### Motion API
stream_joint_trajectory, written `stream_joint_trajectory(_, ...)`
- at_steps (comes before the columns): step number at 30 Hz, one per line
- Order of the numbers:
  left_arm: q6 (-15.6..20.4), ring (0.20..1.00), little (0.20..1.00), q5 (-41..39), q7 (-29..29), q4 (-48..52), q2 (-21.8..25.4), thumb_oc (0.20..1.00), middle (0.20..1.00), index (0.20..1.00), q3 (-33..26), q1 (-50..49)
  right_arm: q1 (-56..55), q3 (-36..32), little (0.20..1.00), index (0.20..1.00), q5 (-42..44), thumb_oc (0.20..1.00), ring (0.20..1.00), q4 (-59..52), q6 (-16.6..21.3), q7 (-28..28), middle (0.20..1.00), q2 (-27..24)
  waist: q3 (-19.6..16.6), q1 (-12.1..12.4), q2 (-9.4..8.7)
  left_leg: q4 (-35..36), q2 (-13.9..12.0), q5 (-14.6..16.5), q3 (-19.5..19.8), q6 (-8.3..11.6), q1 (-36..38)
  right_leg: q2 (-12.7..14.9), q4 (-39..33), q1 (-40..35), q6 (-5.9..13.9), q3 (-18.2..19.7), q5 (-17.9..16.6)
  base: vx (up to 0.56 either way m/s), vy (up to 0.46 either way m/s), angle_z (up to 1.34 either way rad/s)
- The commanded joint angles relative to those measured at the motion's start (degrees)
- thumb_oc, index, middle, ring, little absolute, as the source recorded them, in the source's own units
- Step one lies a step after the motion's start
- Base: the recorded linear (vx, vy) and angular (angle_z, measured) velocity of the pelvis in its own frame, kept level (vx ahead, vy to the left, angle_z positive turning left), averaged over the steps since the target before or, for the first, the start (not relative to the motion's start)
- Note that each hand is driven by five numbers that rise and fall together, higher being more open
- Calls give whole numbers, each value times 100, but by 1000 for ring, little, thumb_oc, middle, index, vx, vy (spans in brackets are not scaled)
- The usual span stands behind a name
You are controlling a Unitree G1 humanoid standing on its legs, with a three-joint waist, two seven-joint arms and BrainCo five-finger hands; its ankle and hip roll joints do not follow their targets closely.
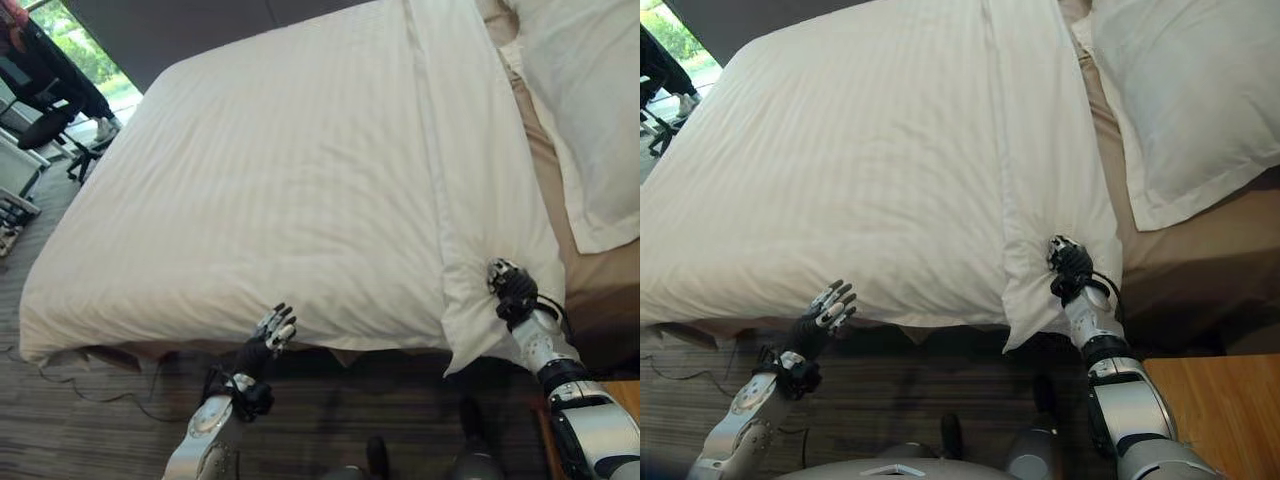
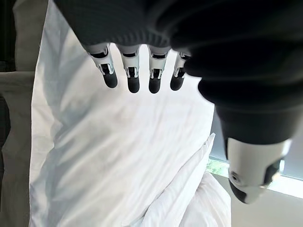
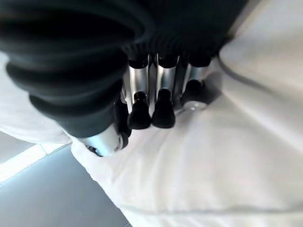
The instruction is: Making the bed.
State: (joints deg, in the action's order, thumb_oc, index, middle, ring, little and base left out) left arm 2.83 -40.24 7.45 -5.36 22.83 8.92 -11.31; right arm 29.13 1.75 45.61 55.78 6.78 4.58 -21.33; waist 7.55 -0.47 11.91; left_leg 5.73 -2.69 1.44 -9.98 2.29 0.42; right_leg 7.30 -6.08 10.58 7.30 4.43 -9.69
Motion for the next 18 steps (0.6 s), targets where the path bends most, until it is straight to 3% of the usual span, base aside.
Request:
stream_joint_trajectory(1, 372, 1000, 1000, 48, -6, 148, 156, 1000, 1000, 1000, -118, 168, -802, -73, 200, 200, 79, 200, 200, 622, -279, -176, 200, 158, 165, -78, -326, -73, 146, -336, 438, 65, -144, -42, 108, -537, 6, -372, 518, 110, -12, 8)
stream_joint_trajectory(2, 362, 1000, 1000, 115, 27, 97, 29, 1000, 1000, 1000, -277, 100, -1660, -508, 200, 200, -18, 200, 200, 843, -297, -84, 200, 182, 122, -264, -426, -73, 126, -269, 416, 64, -41, -63, 108, -648, 1, -379, 570, 87, -12, 17)
stream_joint_trajectory(5, 357, 1000, 1000, 166, 77, 100, -68, 1000, 1000, 1000, -487, -22, -2480, -963, 200, 200, -238, 200, 200, 955, -282, -48, 200, 143, 76, -463, -557, -73, 103, -206, 392, 68, 56, -73, 108, -728, 8, -363, 592, 81, -8, 6)
stream_joint_trajectory(6, 355, 1000, 1000, 228, 98, 31, -139, 1000, 1000, 1000, -624, -104, -2980, -1499, 200, 200, 59, 200, 200, 756, -164, -92, 200, 153, 43, -648, -651, -73, 80, -164, 359, 69, 115, -74, 108, -764, 20, -327, 605, 48, 15, -21)
stream_joint_trajectory(9, 341, 1000, 1000, 350, 94, -34, -152, 1000, 1000, 1000, -717, -170, -3291, -1967, 200, 200, 355, 200, 200, 292, 34, -201, 200, 120, -10, -774, -727, -73, 75, -115, 315, 61, 166, -69, 108, -787, 45, -285, 606, 26, 33, -43)
stream_joint_trajectory(13, 362, 1000, 1000, 652, -19, -246, -203, 1000, 1000, 1000, -798, -90, -3555, -2469, 200, 200, -867, 200, 200, -2641, 764, -1083, 200, -103, -206, -941, -835, -73, 83, -23, 234, -17, 277, -62, 115, -802, 91, -157, 545, -8, 80, -29)
stream_joint_trajectory(14, 359, 1000, 1000, 696, -33, -264, -201, 1000, 1000, 1000, -773, -49, -3563, -2403, 1000, 1000, -1311, 1000, 1000, -3025, 779, -1156, 1000, -165, -233, -939, -869, -73, 85, -20, 230, -29, 292, -61, 120, -813, 93, -150, 533, -29, 57, 0)
stream_joint_trajectory(16, 399, 1000, 1000, 884, -38, -288, -158, 1000, 1000, 1000, -668, 147, -3480, -1961, 1000, 1000, -2264, 1000, 1000, -3953, 767, -1076, 1000, -279, -354, -922, -992, -73, 97, -2, 241, -65, 344, -63, 133, -838, 109, -141, 501, -71, 64, 12)
stream_joint_trajectory(18, 412, 1000, 1000, 922, -42, -309, -161, 1000, 1000, 1000, -636, 184, -3465, -1768, 1000, 1000, -2371, 1000, 1000, -4088, 729, -984, 1000, -265, -374, -915, -1026, -73, 97, 0, 244, -74, 366, -61, 139, -851, 113, -137, 495, -60, 41, 6)
